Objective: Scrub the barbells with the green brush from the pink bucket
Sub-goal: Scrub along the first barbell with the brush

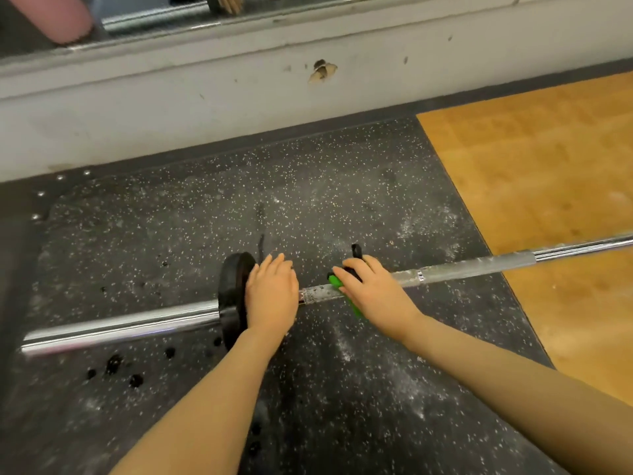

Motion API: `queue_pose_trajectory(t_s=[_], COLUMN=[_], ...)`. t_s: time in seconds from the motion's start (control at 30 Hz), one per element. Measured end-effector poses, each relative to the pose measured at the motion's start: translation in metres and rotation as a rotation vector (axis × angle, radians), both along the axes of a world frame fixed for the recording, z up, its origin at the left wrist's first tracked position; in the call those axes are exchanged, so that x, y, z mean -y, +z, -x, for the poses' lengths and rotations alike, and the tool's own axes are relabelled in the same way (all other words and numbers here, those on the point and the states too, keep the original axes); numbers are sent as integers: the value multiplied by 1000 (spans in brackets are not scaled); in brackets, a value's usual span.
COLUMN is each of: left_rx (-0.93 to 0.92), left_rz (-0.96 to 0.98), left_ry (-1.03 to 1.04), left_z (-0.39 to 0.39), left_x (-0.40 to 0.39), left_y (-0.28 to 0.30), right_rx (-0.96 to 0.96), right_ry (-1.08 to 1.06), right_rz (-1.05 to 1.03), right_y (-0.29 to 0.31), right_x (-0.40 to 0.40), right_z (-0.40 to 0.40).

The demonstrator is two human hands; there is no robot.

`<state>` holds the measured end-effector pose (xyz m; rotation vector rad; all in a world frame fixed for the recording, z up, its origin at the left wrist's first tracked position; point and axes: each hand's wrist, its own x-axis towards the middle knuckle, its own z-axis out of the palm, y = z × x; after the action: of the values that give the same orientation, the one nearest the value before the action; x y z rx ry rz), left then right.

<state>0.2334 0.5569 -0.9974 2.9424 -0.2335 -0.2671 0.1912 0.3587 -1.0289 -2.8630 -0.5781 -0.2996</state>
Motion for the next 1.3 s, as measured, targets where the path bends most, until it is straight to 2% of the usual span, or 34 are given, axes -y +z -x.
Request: queue_pose_trajectory(t_s=[0.13,0.37,0.53,0.63,0.97,1.3], left_rx=[39,158,211,232,272,272], left_rz=[-40,-91,-92,-96,-82,-67], left_ry=[74,139,110,92,63,54], left_z=[19,31,29,30,31,33], left_x=[11,23,17,17,16,13], left_y=[-5,-11,-18,-20,-25,-25], right_rx=[-4,-40,-64,-5,54,38], right_ry=[77,80,84,38,130,59], right_rz=[55,-1,24,6,-16,13], right_y=[-10,-10,-12,-18,-23,-22], right_x=[-6,-9,31,61,2,55], right_z=[-2,-4,-1,2,-7,4])
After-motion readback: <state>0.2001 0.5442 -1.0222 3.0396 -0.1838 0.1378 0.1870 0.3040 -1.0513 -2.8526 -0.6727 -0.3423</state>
